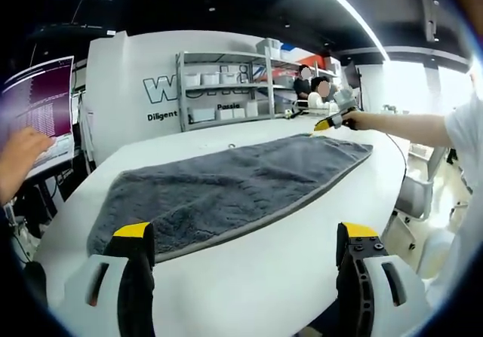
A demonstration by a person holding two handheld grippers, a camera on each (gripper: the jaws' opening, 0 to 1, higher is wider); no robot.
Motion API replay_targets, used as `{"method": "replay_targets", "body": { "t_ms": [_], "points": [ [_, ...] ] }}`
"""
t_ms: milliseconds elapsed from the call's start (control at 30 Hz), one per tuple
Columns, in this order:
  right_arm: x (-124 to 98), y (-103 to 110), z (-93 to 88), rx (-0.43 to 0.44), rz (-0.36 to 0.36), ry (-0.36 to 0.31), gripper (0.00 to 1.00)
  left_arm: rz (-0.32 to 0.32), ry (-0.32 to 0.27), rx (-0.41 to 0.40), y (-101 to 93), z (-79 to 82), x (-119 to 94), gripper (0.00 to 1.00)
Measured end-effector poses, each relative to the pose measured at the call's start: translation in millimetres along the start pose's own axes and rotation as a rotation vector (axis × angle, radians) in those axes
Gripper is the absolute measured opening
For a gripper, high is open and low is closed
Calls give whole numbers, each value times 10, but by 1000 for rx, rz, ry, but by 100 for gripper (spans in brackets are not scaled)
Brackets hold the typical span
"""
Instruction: Open the folded towel by lifting each exposed corner and separating the folded layers until the towel lies flat within the target outline without major curled edges
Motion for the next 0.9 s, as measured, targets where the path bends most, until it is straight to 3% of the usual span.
{"method": "replay_targets", "body": {
  "t_ms": [233,400,567,900],
  "points": [
    [-329,262,63,-42,45,-18,99,1,5,0,6,-3,-45,99],
    [-541,618,2,-76,83,9,99,-4,7,-6,-2,1,-74,99],
    [-711,781,-15,-72,95,-10,99,0,6,-15,4,-9,-101,99],
    [-1090,1034,-256,-59,83,-18,99,3,9,-38,16,-28,-162,99]
  ]
}}
Point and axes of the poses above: the point that each gripper's makers call its tool centre point, and the gripper's own axes: x roughly forward along the fingers, y roughly to its left, z roughly out of its top, the point moved 5 cm from there along -x, roughly backward along the fingers, and after that the axes turned 7 degrees about -x, right-handed, at the moved point
